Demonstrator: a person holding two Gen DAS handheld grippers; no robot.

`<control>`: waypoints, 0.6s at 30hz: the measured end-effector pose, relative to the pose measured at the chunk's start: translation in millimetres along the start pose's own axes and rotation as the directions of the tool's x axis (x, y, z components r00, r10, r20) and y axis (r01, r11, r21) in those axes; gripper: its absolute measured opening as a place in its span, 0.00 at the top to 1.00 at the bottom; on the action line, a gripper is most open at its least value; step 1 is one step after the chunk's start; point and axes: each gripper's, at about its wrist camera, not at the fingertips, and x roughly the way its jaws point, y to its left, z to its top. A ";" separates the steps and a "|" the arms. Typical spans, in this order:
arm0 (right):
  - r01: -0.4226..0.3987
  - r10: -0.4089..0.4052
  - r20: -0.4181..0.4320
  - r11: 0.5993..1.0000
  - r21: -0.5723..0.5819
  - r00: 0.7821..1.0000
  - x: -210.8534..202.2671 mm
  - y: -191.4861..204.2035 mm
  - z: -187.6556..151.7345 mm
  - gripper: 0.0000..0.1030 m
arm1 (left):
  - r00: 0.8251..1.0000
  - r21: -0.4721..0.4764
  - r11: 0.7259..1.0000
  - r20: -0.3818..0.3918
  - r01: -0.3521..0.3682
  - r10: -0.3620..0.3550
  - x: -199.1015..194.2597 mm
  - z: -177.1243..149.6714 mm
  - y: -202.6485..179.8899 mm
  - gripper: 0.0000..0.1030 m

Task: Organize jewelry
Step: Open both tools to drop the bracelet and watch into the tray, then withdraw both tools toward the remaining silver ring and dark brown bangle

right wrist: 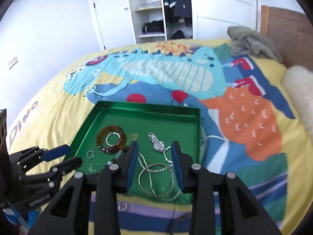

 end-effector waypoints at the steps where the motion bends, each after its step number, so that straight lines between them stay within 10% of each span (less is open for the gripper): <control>1: -0.001 0.001 0.015 1.000 0.000 1.000 -15.0 0.5 -2.3 0.68 | 1.000 0.000 1.000 0.013 -0.002 0.002 -12.4 -2.8 -1.1 0.61; 18: 0.024 -0.020 0.158 0.999 -0.024 0.987 -199.6 23.9 -69.1 0.65 | 0.985 -0.054 0.995 0.147 -0.080 0.088 -169.4 -64.3 -19.2 0.61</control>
